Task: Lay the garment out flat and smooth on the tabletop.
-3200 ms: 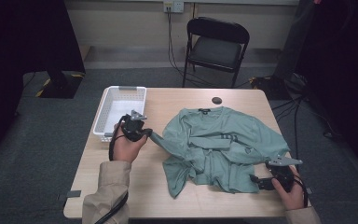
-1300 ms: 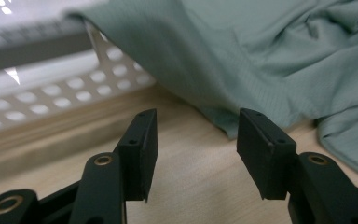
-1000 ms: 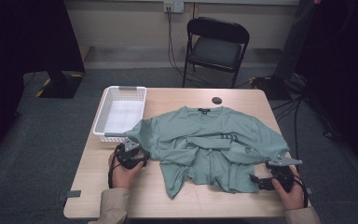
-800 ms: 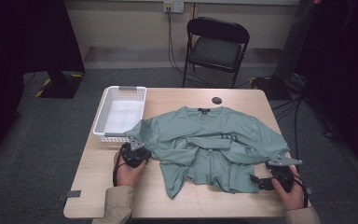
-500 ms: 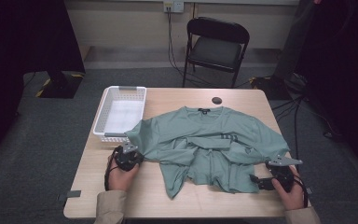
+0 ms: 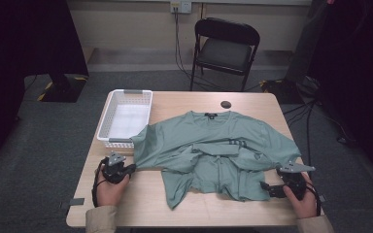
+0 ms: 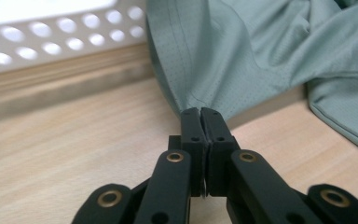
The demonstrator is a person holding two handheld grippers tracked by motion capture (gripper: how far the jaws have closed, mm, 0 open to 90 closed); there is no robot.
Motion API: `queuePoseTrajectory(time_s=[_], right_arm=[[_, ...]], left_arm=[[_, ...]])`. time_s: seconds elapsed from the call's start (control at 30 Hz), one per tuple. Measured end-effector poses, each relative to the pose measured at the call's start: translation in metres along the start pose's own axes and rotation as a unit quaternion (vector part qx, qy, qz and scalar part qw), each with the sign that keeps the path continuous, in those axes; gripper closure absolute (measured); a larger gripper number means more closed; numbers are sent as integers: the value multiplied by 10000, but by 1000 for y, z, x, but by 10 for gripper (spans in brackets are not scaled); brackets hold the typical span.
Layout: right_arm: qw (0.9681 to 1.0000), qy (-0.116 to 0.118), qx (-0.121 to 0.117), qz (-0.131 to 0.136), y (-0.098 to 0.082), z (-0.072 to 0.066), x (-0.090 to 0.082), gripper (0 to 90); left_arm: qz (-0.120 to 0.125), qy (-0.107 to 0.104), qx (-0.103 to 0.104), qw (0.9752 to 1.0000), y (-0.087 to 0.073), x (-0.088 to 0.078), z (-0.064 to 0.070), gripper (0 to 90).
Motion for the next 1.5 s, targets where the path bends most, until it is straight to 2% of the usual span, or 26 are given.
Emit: queuePoseTrajectory(time_s=[0.03, 0.07, 0.1, 0.13, 0.17, 0.2, 0.23, 0.27, 0.3, 0.33, 0.5, 0.57, 0.83, 0.93, 1.03, 1.07, 1.1, 1.13, 1.2, 1.23, 1.27, 1.3, 1.33, 1.4, 1.43, 1.5], right_arm=[[10000, -1, 1, -1, 0, 0, 0, 78], [10000, 0, 0, 0, 0, 0, 0, 78], [10000, 0, 0, 0, 0, 0, 0, 78], [10000, 0, -1, 0, 0, 0, 0, 78], [10000, 0, 0, 1, 0, 0, 0, 78], [10000, 0, 0, 1, 0, 0, 0, 78], [10000, 0, 1, 0, 0, 0, 0, 78], [10000, 0, 1, -2, 0, 0, 0, 78], [10000, 0, 0, -1, 0, 0, 0, 78], [10000, 0, 0, -1, 0, 0, 0, 78], [10000, -1, -1, -7, 0, 0, 0, 77], [10000, 7, -7, -16, 0, 0, 0, 75], [10000, 7, -20, -11, 0, 0, 1, 74], [10000, 24, 30, 67, 1, 1, -2, 147], [9998, -12, 100, 160, 2, 2, -7, 143], [9995, 42, 113, 293, 5, -2, -14, 231], [9995, 42, 113, 293, 5, -2, -14, 231], [9992, 160, 142, 349, 6, -6, -18, 312], [9986, 315, 87, 412, 7, -16, -21, 405], [9987, 362, -30, 361, 6, -21, -22, 488], [9990, 320, -200, 236, 3, -28, -19, 526], [9991, 248, -287, 198, 2, -29, -17, 575], [9991, 248, -287, 198, 2, -29, -17, 575], [9985, 406, -321, 190, 1, -33, -17, 766], [9985, 406, -321, 190, 1, -33, -17, 766], [9980, 461, -413, 159, -1, -35, -20, 859]], left_arm=[[8, 3, 2, 10000, -1, 1, 1, 851], [45, -30, -54, 10000, -1, 3, 1, 670], [126, -29, -94, 9999, 0, 3, 2, 670], [158, 63, 6, 9999, 0, 3, 2, 505], [158, 63, 6, 9999, 0, 3, 2, 446], [159, 70, 42, 9998, 0, 3, 3, 446], [181, 60, 61, 9998, -1, 2, 4, 405], [181, 31, 96, 9998, -1, 2, 6, 312], [114, 44, 233, 9997, -4, 1, 8, 281], [114, 44, 233, 9997, -4, 1, 8, 257], [-222, -8, 519, 9984, -19, 0, 12, 203], [-252, 7, 667, 9975, -21, -1, 12, 172], [-298, -23, 712, 9970, -22, 0, 15, 139], [-296, -25, 714, 9970, -22, 1, 15, 138], [-298, -25, 712, 9970, -22, 1, 15, 139], [-296, -26, 713, 9970, -22, 1, 15, 138], [-296, -26, 713, 9970, -22, 1, 15, 138], [-296, -25, 714, 9970, -22, 1, 15, 138], [-298, -23, 716, 9970, -22, 1, 15, 138], [-298, -22, 717, 9970, -22, 1, 15, 138], [-298, -23, 720, 9970, -22, 1, 15, 138], [-298, -23, 720, 9970, -22, 1, 15, 138], [-299, -22, 718, 9970, -22, 1, 15, 138], [-296, -25, 712, 9970, -22, 1, 15, 138], [-296, -25, 712, 9970, -22, 1, 15, 138], [-297, -28, 717, 9970, -22, 1, 15, 138]])
Point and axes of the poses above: each handheld gripper's, and its own axes: x roughly forward along the jaws, y roughly out of its top, z roughly to its right, the point moved 9 cm from there along x, roughly forward along the jaws, and after that the axes turned 10 degrees about -y, right-handed, at the moved point
